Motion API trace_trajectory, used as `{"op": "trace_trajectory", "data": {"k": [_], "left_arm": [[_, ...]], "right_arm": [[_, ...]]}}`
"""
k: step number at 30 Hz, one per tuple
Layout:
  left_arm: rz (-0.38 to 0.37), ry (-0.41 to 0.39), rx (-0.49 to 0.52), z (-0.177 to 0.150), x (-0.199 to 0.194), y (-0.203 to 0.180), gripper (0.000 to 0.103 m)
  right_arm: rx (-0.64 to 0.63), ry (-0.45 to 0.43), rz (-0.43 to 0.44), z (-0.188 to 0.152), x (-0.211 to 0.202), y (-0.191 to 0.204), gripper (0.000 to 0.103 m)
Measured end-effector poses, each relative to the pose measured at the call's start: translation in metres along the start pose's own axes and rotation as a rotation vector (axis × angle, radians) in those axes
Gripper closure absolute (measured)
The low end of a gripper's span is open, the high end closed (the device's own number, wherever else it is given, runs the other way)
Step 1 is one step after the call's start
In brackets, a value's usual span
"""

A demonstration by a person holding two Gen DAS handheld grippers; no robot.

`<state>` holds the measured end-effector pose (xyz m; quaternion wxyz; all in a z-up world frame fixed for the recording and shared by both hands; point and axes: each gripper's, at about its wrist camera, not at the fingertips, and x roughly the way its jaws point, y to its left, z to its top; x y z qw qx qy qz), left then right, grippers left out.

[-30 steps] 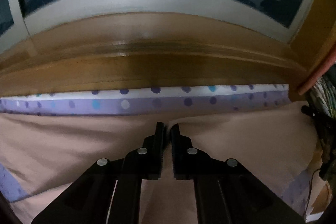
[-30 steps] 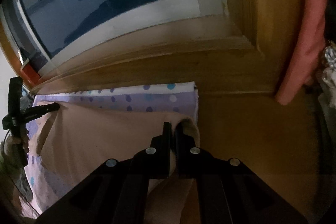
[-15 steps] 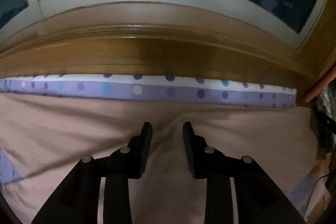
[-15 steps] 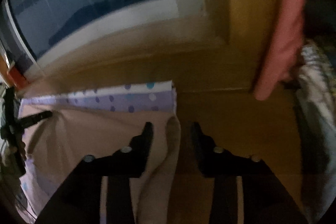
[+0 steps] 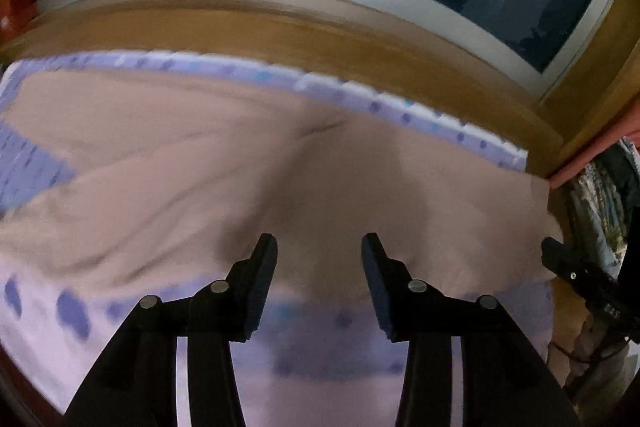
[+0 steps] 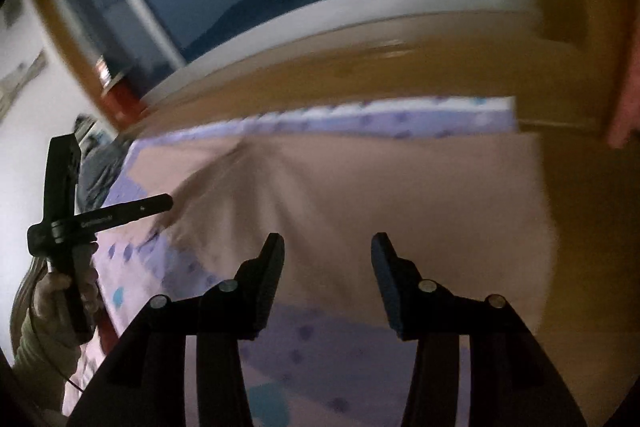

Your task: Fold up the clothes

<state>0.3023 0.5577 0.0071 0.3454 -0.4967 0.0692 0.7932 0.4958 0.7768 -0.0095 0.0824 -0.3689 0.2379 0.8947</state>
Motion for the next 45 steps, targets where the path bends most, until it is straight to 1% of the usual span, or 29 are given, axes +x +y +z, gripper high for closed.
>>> {"op": "trace_trajectory", "data": {"k": [4, 8, 11, 13, 14, 16, 18, 20, 24, 27, 31, 35, 37, 40, 43, 45], "left_arm": [[0.037, 0.001, -0.062, -0.03, -0.021, 0.038, 0.059], [0.061, -0.014, -0.105, -0.058, -0.045, 0.091, 0.059], [0.063, -0.011, -0.097, -0.071, -0.057, 0.126, 0.059], [0.06, 0.0, -0.085, -0.079, -0.068, 0.152, 0.059], [0.048, -0.002, -0.068, -0.083, -0.075, 0.169, 0.059], [0.05, -0.008, -0.044, -0.085, -0.082, 0.188, 0.059], [0.057, -0.001, -0.02, -0.087, -0.089, 0.213, 0.059], [0.055, 0.008, -0.022, -0.085, -0.091, 0.228, 0.059], [0.016, 0.003, -0.03, -0.083, -0.103, 0.258, 0.059], [0.04, -0.006, -0.023, -0.081, -0.104, 0.272, 0.059], [0.045, -0.009, -0.066, -0.079, -0.104, 0.296, 0.059], [0.096, -0.011, -0.099, -0.07, -0.111, 0.318, 0.059], [0.11, -0.021, -0.106, -0.065, -0.115, 0.331, 0.059], [0.146, -0.024, -0.119, -0.059, -0.117, 0.35, 0.059], [0.137, -0.012, -0.131, -0.055, -0.117, 0.374, 0.059], [0.126, -0.009, -0.112, -0.052, -0.114, 0.39, 0.059]], "right_arm": [[-0.031, 0.021, 0.031, -0.015, 0.003, 0.031, 0.058], [-0.048, 0.028, 0.04, -0.022, 0.008, 0.07, 0.058], [-0.028, 0.02, 0.046, -0.027, 0.018, 0.101, 0.058], [-0.002, 0.019, 0.029, -0.031, 0.027, 0.124, 0.058], [0.012, 0.016, 0.02, -0.035, 0.033, 0.139, 0.058], [0.03, 0.016, 0.021, -0.037, 0.043, 0.16, 0.058], [0.046, 0.014, 0.022, -0.04, 0.054, 0.183, 0.058], [0.057, 0.007, 0.025, -0.044, 0.061, 0.203, 0.058], [0.049, 0.033, 0.037, -0.046, 0.079, 0.242, 0.058], [0.016, 0.064, 0.033, -0.043, 0.094, 0.265, 0.058], [-0.017, 0.09, 0.053, -0.039, 0.111, 0.281, 0.058], [-0.035, 0.104, 0.091, -0.03, 0.132, 0.294, 0.058], [-0.04, 0.106, 0.128, -0.025, 0.144, 0.303, 0.058], [-0.068, 0.118, 0.125, -0.019, 0.163, 0.317, 0.058], [-0.053, 0.134, 0.133, -0.015, 0.177, 0.33, 0.058], [-0.048, 0.138, 0.117, -0.014, 0.186, 0.339, 0.057]]}}
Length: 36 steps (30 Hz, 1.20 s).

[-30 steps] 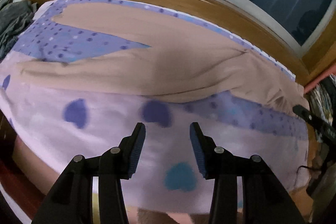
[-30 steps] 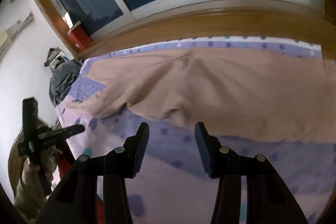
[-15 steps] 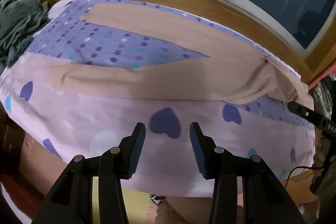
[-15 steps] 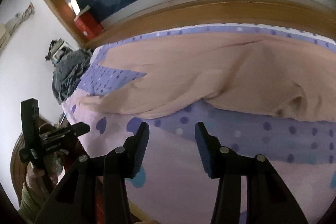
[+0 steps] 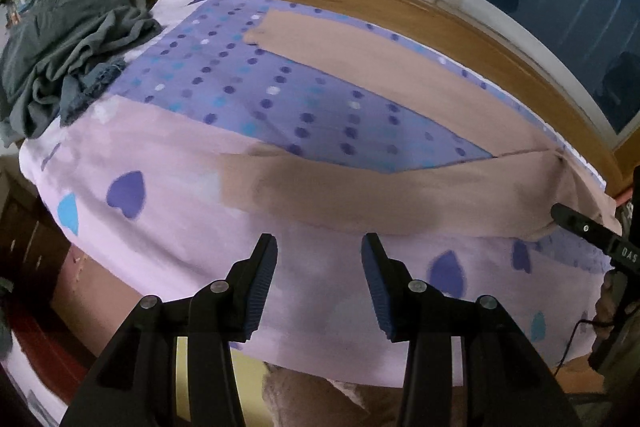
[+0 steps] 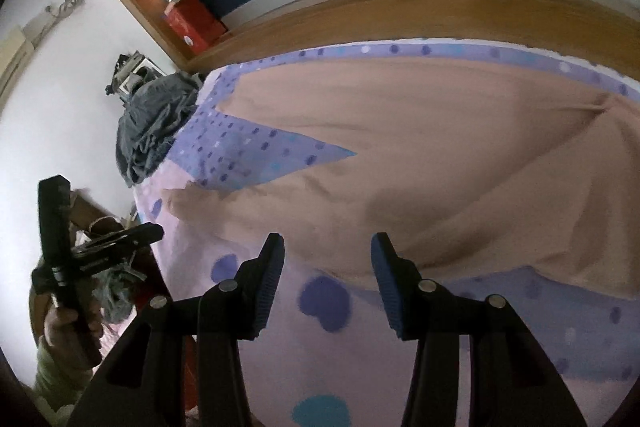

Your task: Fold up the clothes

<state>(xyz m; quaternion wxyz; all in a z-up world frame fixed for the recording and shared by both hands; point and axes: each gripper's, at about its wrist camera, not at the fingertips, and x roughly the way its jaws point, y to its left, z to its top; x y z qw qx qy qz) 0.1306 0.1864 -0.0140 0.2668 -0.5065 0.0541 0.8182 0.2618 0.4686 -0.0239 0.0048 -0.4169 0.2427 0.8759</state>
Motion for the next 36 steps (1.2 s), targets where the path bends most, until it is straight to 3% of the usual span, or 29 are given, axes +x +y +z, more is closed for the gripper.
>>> {"op": "trace_trajectory", "data": {"k": [2, 7, 13, 15, 21, 25, 32, 36], "left_arm": [[-0.016, 0.005, 0.023, 0.005, 0.004, 0.012, 0.059], [-0.091, 0.044, 0.209, 0.028, 0.021, 0.039, 0.059], [-0.29, 0.109, 0.356, 0.042, 0.036, 0.06, 0.059], [-0.326, 0.119, 0.379, 0.044, 0.041, 0.06, 0.059], [-0.465, 0.13, 0.363, 0.05, 0.051, 0.063, 0.059], [-0.523, 0.089, 0.362, 0.048, 0.044, 0.057, 0.059], [-0.543, 0.101, 0.392, 0.038, 0.046, 0.052, 0.06], [-0.541, 0.117, 0.375, 0.032, 0.049, 0.055, 0.06]], "right_arm": [[0.012, 0.003, -0.023, 0.002, 0.01, 0.008, 0.057], [0.118, -0.011, -0.109, 0.0, 0.036, 0.032, 0.058], [0.251, -0.042, -0.198, -0.005, 0.056, 0.064, 0.058], [0.286, -0.045, -0.204, -0.007, 0.057, 0.071, 0.057], [0.327, -0.038, -0.255, 0.007, 0.058, 0.078, 0.058], [0.419, -0.03, -0.313, 0.029, 0.063, 0.062, 0.058], [0.59, 0.023, -0.416, 0.047, 0.091, 0.028, 0.058], [0.572, 0.031, -0.494, 0.053, 0.1, 0.031, 0.058]]}}
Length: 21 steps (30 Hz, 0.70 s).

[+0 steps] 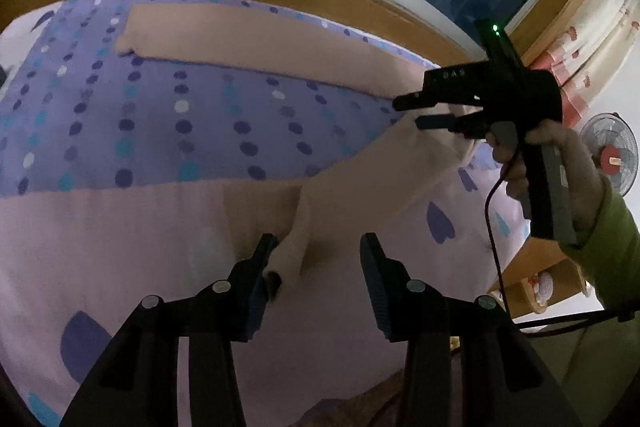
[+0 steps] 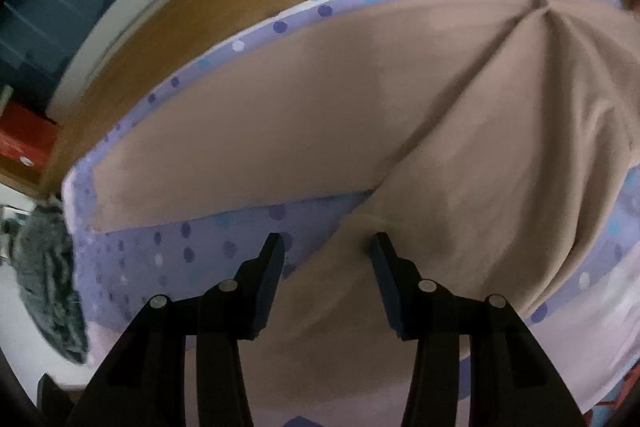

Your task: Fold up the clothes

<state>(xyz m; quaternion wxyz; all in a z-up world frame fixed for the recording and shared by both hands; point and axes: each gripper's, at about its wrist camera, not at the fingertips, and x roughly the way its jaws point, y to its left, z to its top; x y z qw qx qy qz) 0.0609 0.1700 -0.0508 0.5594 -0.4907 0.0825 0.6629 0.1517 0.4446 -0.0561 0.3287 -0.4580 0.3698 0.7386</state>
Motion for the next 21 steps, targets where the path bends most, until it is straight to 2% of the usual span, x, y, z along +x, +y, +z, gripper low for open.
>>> {"op": "trace_trajectory", "data": {"k": [7, 10, 11, 15, 16, 17, 18, 21], "left_arm": [[-0.008, -0.013, -0.023, -0.002, 0.0, 0.002, 0.06], [0.0, -0.023, -0.022, -0.004, -0.002, 0.001, 0.06], [0.003, -0.025, -0.024, -0.004, -0.003, 0.001, 0.06], [0.007, -0.037, -0.019, -0.002, -0.005, 0.003, 0.062], [0.003, -0.036, -0.013, -0.002, -0.004, 0.003, 0.069], [-0.002, -0.028, 0.0, -0.001, -0.003, 0.002, 0.091], [0.003, -0.026, 0.0, 0.0, -0.002, 0.001, 0.097], [-0.03, -0.049, -0.034, 0.006, -0.008, 0.008, 0.097]], "right_arm": [[-0.136, -0.031, -0.214, -0.009, 0.01, 0.03, 0.061], [-0.112, -0.06, -0.212, -0.012, 0.006, 0.023, 0.082], [-0.098, -0.064, -0.203, -0.012, 0.005, 0.018, 0.089], [-0.013, -0.068, -0.09, -0.012, 0.0, -0.011, 0.1], [0.009, -0.072, -0.057, -0.012, -0.001, -0.017, 0.1], [0.029, -0.077, -0.026, -0.013, -0.002, -0.023, 0.1], [0.05, -0.086, 0.019, -0.015, -0.004, -0.03, 0.1], [0.059, -0.141, 0.125, -0.018, -0.015, -0.044, 0.1]]}}
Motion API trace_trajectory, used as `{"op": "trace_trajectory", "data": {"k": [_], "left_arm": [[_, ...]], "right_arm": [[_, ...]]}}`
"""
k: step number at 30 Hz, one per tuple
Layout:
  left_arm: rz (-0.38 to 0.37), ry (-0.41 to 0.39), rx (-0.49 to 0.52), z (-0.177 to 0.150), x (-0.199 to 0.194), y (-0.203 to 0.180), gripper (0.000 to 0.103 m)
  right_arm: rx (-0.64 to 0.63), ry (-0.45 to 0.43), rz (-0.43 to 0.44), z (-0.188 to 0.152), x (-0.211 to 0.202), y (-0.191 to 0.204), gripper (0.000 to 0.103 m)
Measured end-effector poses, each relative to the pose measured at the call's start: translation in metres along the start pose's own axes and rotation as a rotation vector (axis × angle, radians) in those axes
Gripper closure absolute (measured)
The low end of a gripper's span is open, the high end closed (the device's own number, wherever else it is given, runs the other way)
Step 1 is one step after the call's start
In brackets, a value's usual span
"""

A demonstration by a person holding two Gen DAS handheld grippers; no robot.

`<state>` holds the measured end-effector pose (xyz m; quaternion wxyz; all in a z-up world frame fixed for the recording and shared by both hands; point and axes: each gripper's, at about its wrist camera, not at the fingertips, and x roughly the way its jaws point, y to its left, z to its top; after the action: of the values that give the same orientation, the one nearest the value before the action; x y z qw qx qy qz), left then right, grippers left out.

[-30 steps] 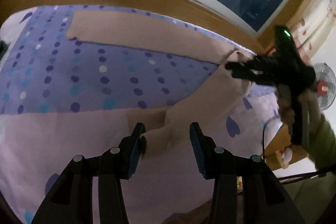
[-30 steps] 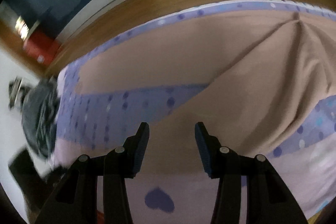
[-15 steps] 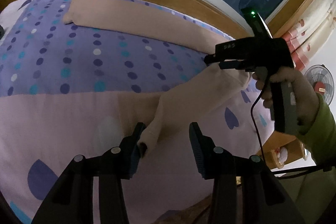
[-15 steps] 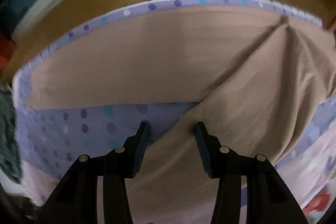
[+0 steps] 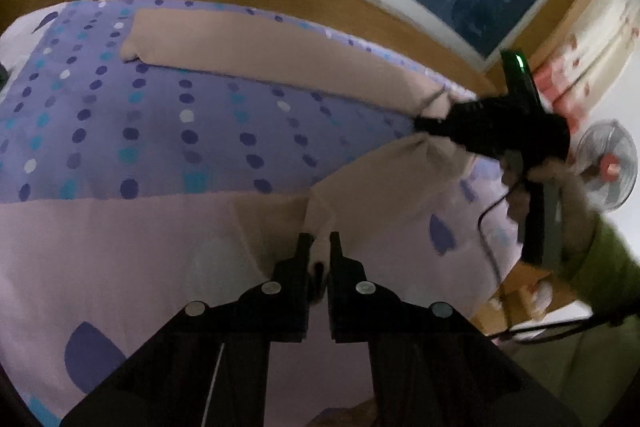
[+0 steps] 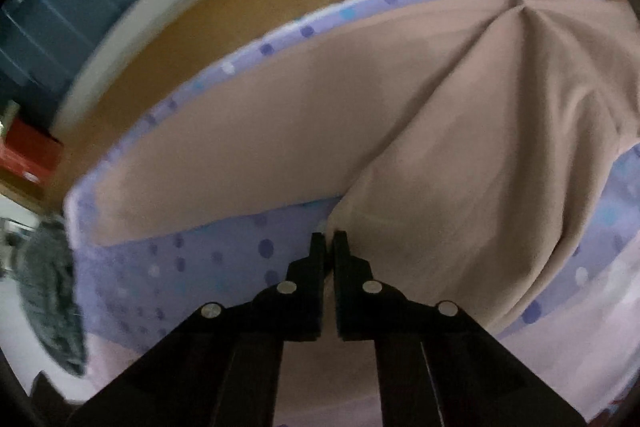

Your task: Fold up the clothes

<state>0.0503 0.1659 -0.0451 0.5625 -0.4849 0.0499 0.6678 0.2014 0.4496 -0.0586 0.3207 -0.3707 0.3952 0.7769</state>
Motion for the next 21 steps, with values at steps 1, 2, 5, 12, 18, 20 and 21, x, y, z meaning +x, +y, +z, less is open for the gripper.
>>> {"op": "trace_trajectory", "data": {"k": [1, 2, 5, 12, 18, 20, 21], "left_arm": [[-0.018, -0.012, -0.018, 0.003, -0.003, 0.003, 0.097], [-0.035, -0.031, -0.039, 0.008, -0.007, 0.006, 0.099], [-0.062, -0.103, -0.089, 0.03, -0.025, 0.018, 0.099], [0.013, -0.23, -0.071, 0.109, -0.047, 0.037, 0.099], [0.115, -0.199, -0.037, 0.161, -0.015, 0.058, 0.099], [0.134, -0.182, -0.045, 0.173, -0.002, 0.07, 0.099], [0.143, -0.171, -0.05, 0.178, 0.005, 0.076, 0.099]], "right_arm": [[-0.003, -0.019, 0.028, 0.002, -0.005, -0.002, 0.1], [-0.004, -0.032, 0.051, 0.004, -0.01, -0.002, 0.1], [0.012, -0.065, 0.127, 0.016, -0.019, 0.006, 0.1], [-0.008, -0.097, 0.236, 0.063, -0.011, 0.04, 0.1], [-0.015, -0.074, 0.245, 0.095, 0.031, 0.058, 0.1], [-0.017, -0.052, 0.229, 0.102, 0.052, 0.061, 0.1], [-0.02, -0.047, 0.224, 0.103, 0.058, 0.061, 0.1]]}}
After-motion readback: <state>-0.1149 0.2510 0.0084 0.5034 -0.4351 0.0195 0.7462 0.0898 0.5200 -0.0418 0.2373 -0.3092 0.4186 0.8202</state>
